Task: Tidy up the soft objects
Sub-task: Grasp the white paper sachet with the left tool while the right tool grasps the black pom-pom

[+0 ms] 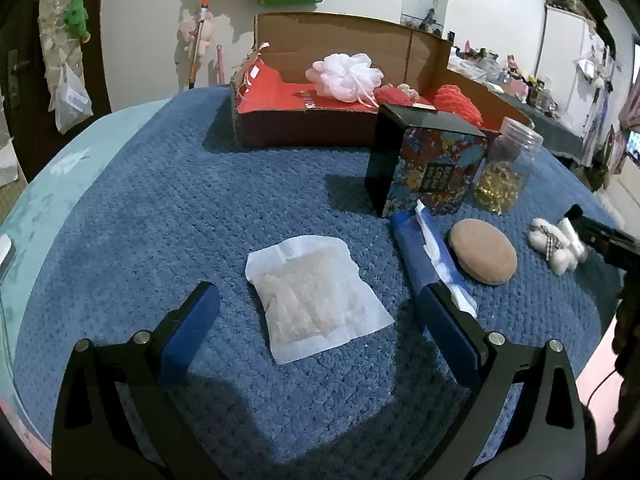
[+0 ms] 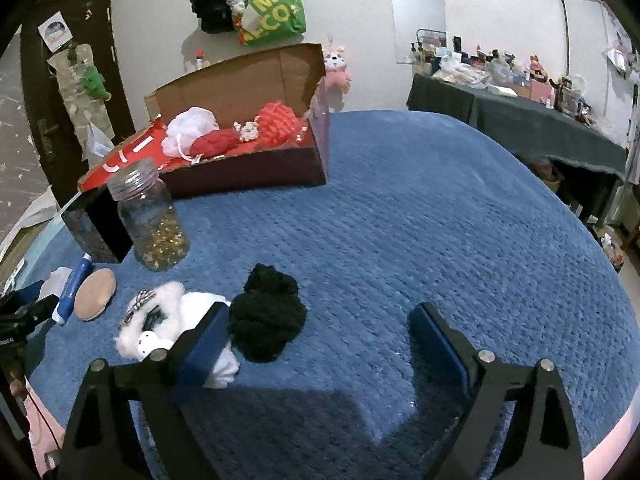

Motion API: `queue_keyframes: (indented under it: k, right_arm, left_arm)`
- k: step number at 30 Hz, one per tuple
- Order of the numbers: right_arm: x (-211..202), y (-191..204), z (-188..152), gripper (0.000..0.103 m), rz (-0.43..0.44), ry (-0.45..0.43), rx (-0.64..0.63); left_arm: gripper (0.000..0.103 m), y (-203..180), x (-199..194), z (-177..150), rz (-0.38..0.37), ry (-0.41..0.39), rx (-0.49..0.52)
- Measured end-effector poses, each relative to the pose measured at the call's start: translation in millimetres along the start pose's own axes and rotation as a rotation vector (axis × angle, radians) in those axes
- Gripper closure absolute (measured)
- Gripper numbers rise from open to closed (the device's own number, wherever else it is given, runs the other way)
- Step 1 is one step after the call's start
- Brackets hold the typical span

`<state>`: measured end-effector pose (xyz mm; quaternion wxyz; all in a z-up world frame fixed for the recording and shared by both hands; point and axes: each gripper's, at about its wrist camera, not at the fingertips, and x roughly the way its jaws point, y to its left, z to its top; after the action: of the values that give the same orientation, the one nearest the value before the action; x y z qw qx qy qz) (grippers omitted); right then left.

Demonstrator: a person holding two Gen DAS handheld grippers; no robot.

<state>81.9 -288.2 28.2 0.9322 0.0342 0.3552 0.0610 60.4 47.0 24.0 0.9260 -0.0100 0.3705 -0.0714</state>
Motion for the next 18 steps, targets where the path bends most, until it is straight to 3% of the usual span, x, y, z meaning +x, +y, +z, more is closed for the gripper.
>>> queue_keyframes:
  k: [3,5,7,8,9,10,11,18]
  right_arm:
    - [-0.4,2.7,-0.5,0.02,0.007,-0.01,-0.012]
    - [0.2,5.5,-1.0,0.026,0.009,-0.019,-0.022]
    - [0.4,7.8,-2.2,0.037,0.019,-0.026,-0.028]
    - [0.3,9.8,-3.2,0.04,0.023,-0.033,-0.034]
    - [0.0,11.4,-4.0,0.052,0.03,-0.039,-0.042]
    - [-0.3,12.7,-4.3,0.068,0.041,-0.042,-0.046]
    - [-1.3,14.3,-4.8,0.069,0.059,-0.046,-0.047]
    - [-19.5,22.5,0.5,0.069,0.059,-0.105,-0.059]
  left_arm:
    - [0.004,-0.2,-0.1,-1.5,0.003,-0.01,0.012]
    - [0.024,-0.6,-0.6,-2.2,0.006,-0.02,0.014]
    - [0.032,-1.8,0.1,-4.4,0.038,-0.027,0.029]
    - [0.043,-2.9,-0.7,-5.4,0.041,-0.038,0.038]
    - [0.049,-4.0,-2.0,-6.3,0.035,-0.048,0.044]
    - [0.064,-5.1,-3.6,-7.1,0.036,-0.056,0.05]
    - [0.074,-6.6,-5.6,-7.5,0.04,-0.065,0.059]
    - [0.079,-7.3,-14.9,0.8,-0.007,-0.08,0.047]
